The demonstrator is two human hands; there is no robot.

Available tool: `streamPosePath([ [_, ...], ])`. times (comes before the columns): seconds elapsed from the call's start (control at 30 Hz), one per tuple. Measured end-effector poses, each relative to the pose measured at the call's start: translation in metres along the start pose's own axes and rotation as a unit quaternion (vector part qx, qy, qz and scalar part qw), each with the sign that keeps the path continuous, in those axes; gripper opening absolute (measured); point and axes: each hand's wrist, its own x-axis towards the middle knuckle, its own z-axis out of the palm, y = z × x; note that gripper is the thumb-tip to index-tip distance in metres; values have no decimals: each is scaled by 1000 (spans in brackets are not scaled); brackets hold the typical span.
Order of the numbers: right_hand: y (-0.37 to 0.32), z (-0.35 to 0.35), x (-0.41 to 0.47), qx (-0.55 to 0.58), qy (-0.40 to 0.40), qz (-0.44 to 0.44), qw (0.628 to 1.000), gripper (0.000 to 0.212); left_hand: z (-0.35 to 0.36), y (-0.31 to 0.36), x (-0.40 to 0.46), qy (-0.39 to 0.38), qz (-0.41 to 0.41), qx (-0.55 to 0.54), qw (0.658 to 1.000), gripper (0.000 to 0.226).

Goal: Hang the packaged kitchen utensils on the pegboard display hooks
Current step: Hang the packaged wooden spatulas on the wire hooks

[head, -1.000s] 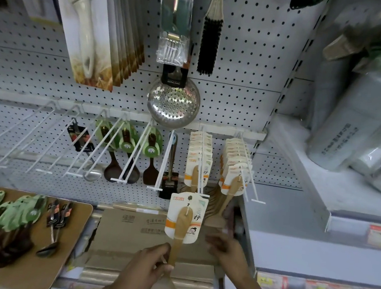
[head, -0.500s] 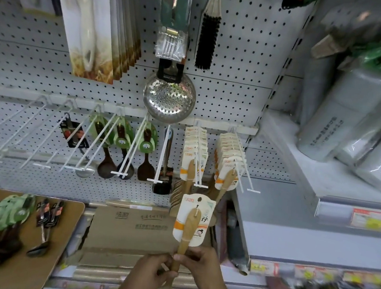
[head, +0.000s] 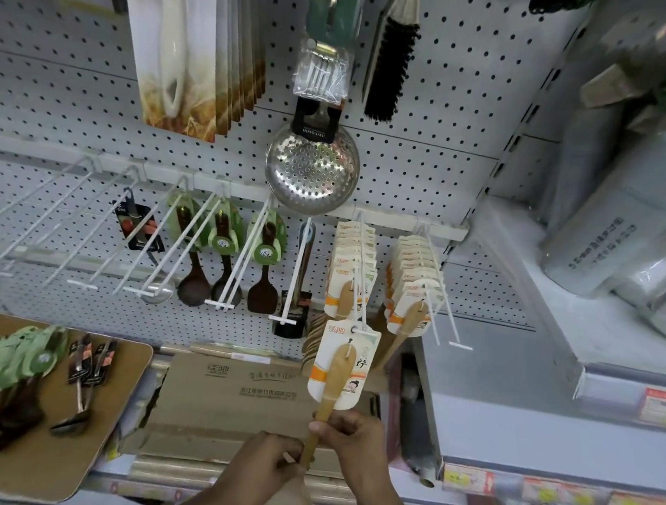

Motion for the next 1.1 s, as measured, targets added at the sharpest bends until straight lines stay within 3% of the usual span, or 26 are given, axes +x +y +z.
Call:
streamPosePath([
  [0.13,3,1,8,-10,10,3,1000,8,-2,1,6,-5,-4,15,1000,29],
  [0.37,1,3,17,22,-4,27,999,19,-3,-4,18,-12,-35,-11,999,5],
  [0.53,5,2,23,7,-14,36,999,22,-1,-9,25,-15,-28,-4,999,36],
  [0.73,6,-5,28,-3,-16,30,999,28,-2,-9,31,-28,-8,-10,1000,30],
  [0.9,5,-6,33,-4,-11,31,999,26,3,-15,34,-35,5,8,999,37],
  [1.1,2,-5,51,-15,-8,20,1000,17,1,-13,47,-13,-26,32,999,16],
])
